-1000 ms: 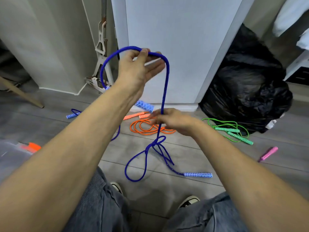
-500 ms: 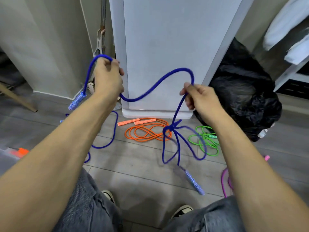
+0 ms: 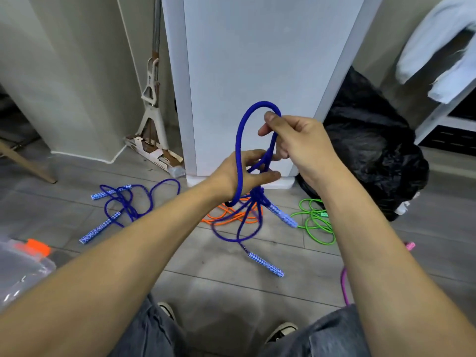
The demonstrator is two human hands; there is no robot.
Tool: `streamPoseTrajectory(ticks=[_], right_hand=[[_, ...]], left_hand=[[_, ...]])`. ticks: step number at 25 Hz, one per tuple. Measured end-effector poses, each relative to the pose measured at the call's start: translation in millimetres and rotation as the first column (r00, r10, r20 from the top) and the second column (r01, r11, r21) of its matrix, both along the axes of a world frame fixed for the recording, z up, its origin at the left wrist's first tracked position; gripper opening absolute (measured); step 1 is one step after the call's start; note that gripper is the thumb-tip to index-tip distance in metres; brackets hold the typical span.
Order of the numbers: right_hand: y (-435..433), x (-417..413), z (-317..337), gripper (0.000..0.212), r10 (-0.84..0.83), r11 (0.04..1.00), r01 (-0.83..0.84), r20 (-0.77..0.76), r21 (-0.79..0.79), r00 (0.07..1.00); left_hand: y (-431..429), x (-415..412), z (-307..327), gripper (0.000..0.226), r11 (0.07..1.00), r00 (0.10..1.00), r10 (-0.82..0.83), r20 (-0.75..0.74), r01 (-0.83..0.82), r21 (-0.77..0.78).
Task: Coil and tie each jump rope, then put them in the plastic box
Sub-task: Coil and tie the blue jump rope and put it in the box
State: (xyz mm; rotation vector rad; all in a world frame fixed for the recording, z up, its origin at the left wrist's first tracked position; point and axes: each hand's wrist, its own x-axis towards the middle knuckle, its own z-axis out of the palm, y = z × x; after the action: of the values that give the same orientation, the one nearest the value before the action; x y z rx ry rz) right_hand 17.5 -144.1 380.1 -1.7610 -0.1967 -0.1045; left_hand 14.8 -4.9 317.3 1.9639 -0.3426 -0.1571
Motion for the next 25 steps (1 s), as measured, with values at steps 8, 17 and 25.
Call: streamPoseTrajectory(ticks=[8, 17, 25], right_hand=[[-13, 13, -50, 0.025, 0.002, 0.911, -0.102, -0.243, -0.400, 0.970], [-18, 15, -80, 0.014, 0.161, 0.951, -0.204, -0.191, -0.231, 0.968], [-32, 19, -62, 0.015, 0.089, 0.822, 0.154, -0.391, 0.548, 0.916]], left_hand=[[18, 3, -1, 0.017, 0.944, 0.941, 0.326, 0.090, -0.317, -0.094], [66, 19, 8, 0.021, 0.717, 0.713, 0.694, 0.104, -0.668, -0.202], [76, 31, -5, 0.026, 0.627, 0.644, 0.759, -0.096, -0.762, -0.162]])
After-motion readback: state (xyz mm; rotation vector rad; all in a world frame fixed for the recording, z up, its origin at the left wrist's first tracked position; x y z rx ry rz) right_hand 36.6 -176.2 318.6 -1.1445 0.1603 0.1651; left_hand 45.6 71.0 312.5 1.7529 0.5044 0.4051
